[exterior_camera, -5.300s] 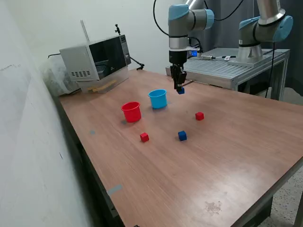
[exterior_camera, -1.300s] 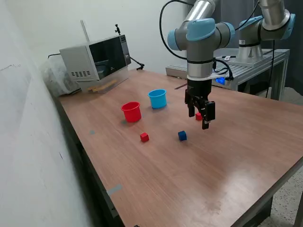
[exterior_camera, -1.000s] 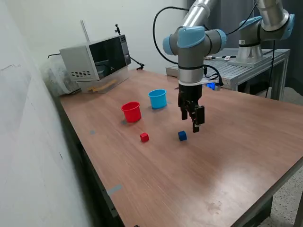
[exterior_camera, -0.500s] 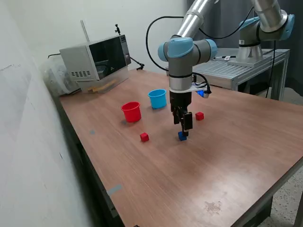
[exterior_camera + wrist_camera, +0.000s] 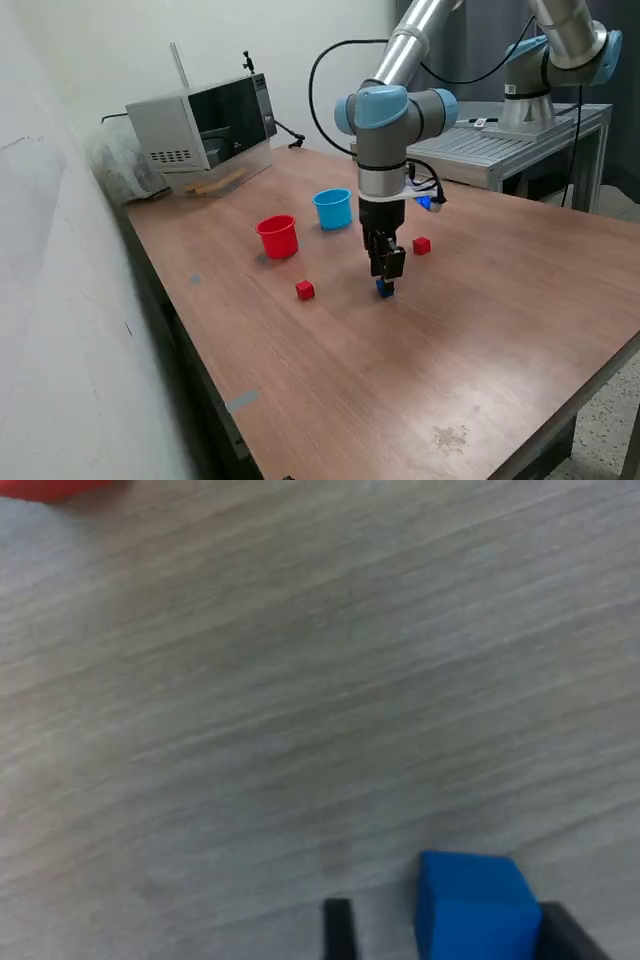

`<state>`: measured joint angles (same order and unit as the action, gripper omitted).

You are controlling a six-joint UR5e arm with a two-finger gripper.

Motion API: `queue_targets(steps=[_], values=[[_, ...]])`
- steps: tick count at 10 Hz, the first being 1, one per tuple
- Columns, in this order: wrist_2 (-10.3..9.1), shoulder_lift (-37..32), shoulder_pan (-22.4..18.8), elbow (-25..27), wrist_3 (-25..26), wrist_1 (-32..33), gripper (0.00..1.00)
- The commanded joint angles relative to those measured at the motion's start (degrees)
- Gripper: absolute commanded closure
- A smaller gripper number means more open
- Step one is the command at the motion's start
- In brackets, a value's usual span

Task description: Place red objects in the red bin, and blue objects in the blue bin.

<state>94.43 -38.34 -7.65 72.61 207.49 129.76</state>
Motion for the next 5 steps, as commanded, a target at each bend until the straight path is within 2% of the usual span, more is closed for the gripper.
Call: queue_targets(steps=[1, 4, 5], values=[[-0.12, 0.0, 0.0, 0.2, -0.6, 0.0, 1.00], [-0.12, -0.9, -0.1, 0.2, -5.1, -0.3, 1.00], [-0.12, -3.8, -0.1, 0.9, -6.6, -0.6, 1.00]])
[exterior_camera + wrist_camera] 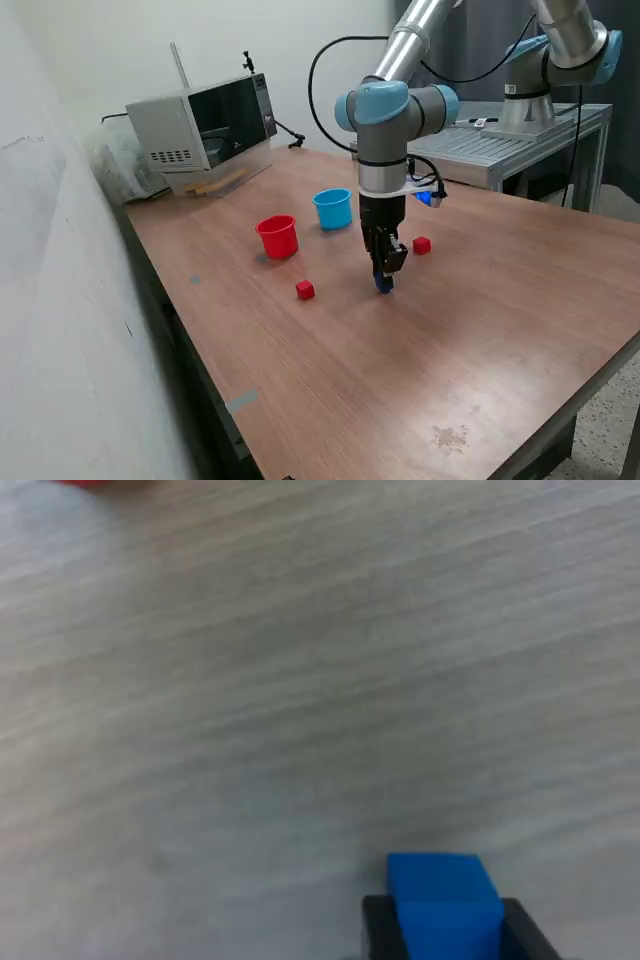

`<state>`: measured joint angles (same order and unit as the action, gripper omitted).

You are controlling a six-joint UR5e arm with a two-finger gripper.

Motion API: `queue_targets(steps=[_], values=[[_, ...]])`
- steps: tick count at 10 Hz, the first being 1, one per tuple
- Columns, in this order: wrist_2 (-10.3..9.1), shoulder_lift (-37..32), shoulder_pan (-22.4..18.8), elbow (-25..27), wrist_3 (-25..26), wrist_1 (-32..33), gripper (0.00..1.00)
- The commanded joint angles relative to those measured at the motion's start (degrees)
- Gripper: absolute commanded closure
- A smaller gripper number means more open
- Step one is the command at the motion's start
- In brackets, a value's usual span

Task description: Place red objects in the red bin, and blue objects in the blue bin.

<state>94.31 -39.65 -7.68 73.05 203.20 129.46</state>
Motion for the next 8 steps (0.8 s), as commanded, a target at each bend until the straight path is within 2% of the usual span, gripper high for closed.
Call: queue_targets(steps=[1, 2, 4, 7, 8], values=[[0.00, -6.2, 0.2, 2.5, -3.9, -0.6, 1.00], [0.17, -10.7, 0.4, 6.2, -5.1, -2.2, 1.00], [0.61, -18.5, 5.1, 13.7, -8.8, -2.7, 1.00], [0.70, -24.9, 18.9, 23.4, -10.5, -4.6, 1.00], [0.70, -25.6, 21.4, 24.5, -12.8, -4.5, 1.00]])
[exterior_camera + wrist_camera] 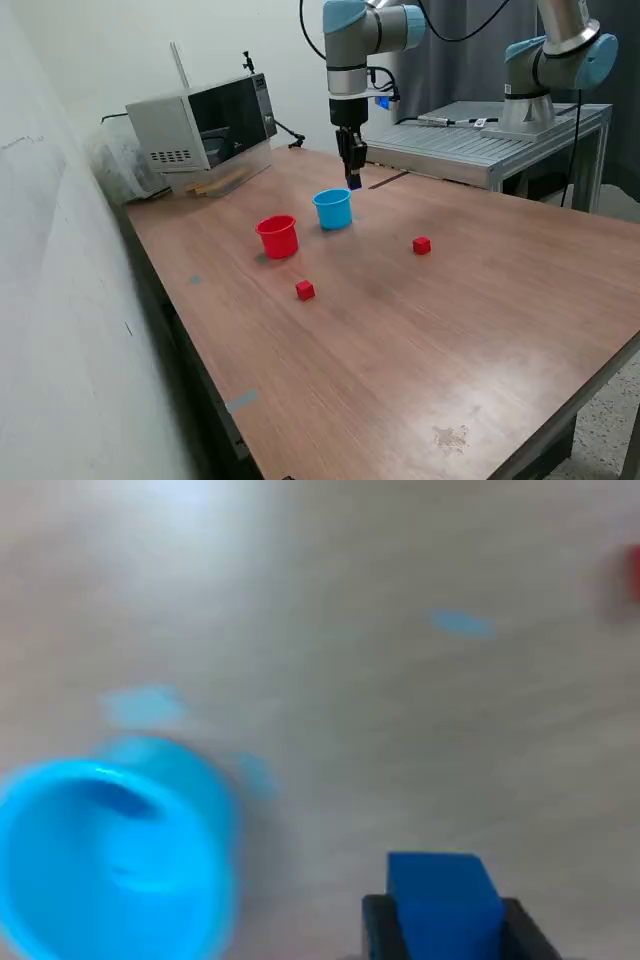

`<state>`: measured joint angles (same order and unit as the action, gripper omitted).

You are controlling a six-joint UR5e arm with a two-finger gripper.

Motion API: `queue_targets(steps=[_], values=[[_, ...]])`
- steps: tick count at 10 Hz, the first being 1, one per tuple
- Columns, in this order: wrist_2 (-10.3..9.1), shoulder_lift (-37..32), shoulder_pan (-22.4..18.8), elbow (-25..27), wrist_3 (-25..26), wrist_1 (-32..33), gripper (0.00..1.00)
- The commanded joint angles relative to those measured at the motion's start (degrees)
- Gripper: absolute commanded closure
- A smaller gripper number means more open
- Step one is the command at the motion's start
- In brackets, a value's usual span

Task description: Place red objects in the red bin, and blue objects in the blue bin.

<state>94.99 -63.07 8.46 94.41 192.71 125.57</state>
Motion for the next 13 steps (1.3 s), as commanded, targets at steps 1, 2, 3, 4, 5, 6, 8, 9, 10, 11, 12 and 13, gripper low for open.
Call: queue_targets(steps=[1, 2, 3, 4, 5, 6, 8, 9, 10, 11, 12, 13], values=[[0.02, -2.2, 6.6, 3.1, -3.4, -0.7, 1.00], [0.02, -2.3, 8.0, 3.4, -3.9, -0.7, 1.00], [0.02, -2.5, 8.2, 3.9, -4.0, -0.6, 1.00], [-0.06, -2.5, 8.2, 4.1, -4.5, -0.5, 1.00], [-0.15, -2.5, 8.2, 3.8, -4.9, -0.2, 1.00], [-0.33, -2.2, 8.2, 3.4, -4.9, 0.2, 1.00], [-0.24, -0.9, 8.2, 3.4, -4.9, 0.9, 1.00], [-0.24, -0.3, 8.3, 3.4, -4.9, 2.3, 1.00], [-0.24, 0.2, 8.3, 3.2, -5.0, 2.6, 1.00], [-0.24, 0.8, 8.3, 2.5, -5.0, 3.2, 1.00], [-0.24, 1.6, 8.4, 1.7, -5.0, 3.3, 1.00], [-0.24, 2.2, 8.5, 1.0, -5.0, 3.5, 1.00]])
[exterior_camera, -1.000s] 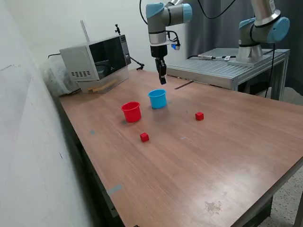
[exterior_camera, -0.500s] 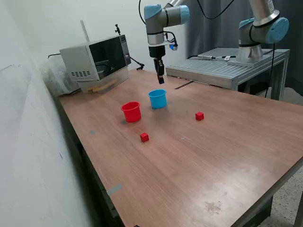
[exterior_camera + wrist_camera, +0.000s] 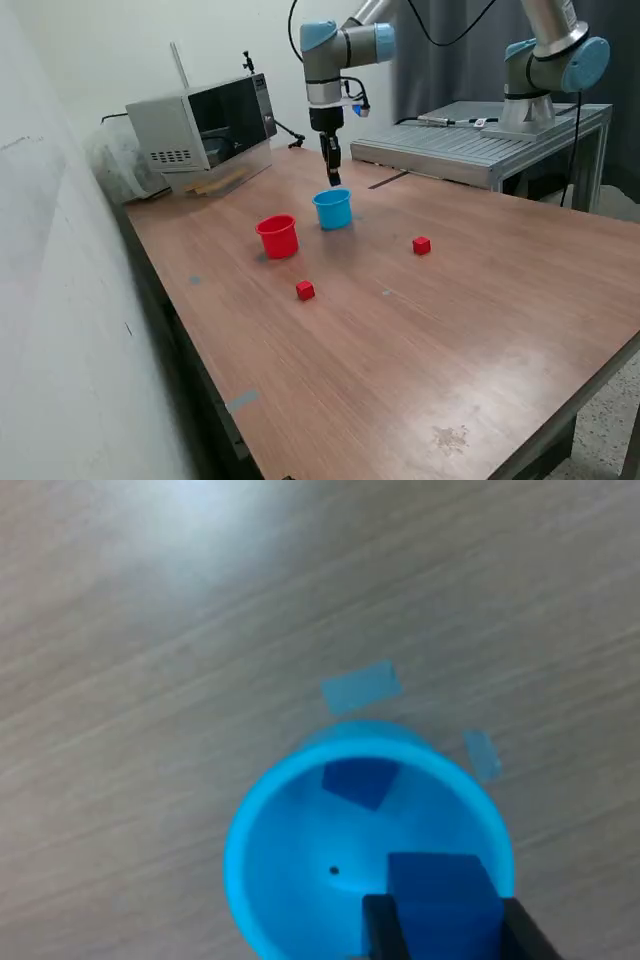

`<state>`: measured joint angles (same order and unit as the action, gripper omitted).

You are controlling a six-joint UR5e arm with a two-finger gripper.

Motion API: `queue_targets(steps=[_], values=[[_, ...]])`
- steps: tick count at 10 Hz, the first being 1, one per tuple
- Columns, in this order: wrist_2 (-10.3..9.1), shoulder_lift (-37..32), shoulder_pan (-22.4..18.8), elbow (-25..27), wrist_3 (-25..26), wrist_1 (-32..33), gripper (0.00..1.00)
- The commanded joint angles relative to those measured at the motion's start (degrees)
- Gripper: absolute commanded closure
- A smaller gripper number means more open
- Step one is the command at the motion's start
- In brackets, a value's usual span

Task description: Place red objects in the red bin, and blue objects in the blue bin.

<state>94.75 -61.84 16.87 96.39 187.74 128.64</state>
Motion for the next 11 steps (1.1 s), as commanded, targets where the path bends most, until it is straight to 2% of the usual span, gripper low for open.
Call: queue_targets(steps=[1, 4, 5, 9, 11], values=[[0.00, 1.2, 0.3, -1.4, 0.0, 0.5, 1.00], [0.09, 1.2, 1.8, -1.1, 0.0, 0.6, 1.00], [0.09, 1.2, 2.5, -1.1, 0.0, 0.6, 0.00], [0.09, 1.1, 2.9, -0.9, -0.6, 0.4, 0.00], [0.00, -1.0, 1.4, -0.7, -5.5, -1.0, 0.00]])
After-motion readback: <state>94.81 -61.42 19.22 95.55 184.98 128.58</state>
